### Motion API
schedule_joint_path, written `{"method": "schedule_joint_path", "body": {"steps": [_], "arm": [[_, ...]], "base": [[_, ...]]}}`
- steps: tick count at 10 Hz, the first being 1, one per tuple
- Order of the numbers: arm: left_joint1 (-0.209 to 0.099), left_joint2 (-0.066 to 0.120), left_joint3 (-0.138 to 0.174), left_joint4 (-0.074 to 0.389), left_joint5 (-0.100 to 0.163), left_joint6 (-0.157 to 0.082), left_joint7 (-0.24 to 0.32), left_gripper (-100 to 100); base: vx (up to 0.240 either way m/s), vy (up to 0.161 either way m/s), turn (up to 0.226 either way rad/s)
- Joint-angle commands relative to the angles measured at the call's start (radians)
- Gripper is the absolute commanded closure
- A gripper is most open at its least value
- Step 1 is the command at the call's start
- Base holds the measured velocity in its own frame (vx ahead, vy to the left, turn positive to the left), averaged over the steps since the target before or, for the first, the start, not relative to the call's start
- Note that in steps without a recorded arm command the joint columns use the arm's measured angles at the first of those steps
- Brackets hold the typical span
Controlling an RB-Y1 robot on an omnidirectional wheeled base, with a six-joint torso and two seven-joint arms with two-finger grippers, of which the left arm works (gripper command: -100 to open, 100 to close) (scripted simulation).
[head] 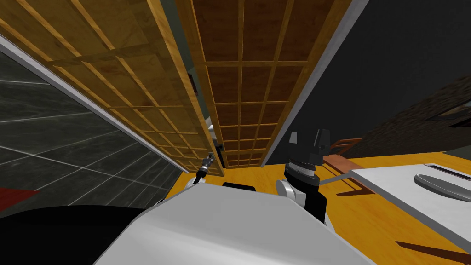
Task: Pull the door open
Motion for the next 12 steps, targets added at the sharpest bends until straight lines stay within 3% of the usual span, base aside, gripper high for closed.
{"method": "schedule_joint_path", "body": {"steps": [1, 12], "arm": [[0.007, 0.003, -0.004, 0.006, 0.014, 0.0, 0.043, 100], [0.023, 0.012, -0.038, 0.004, 0.09, 0.002, 0.29, 100]], "base": [[-0.089, 0.034, -0.047], [-0.054, 0.019, -0.041]]}}
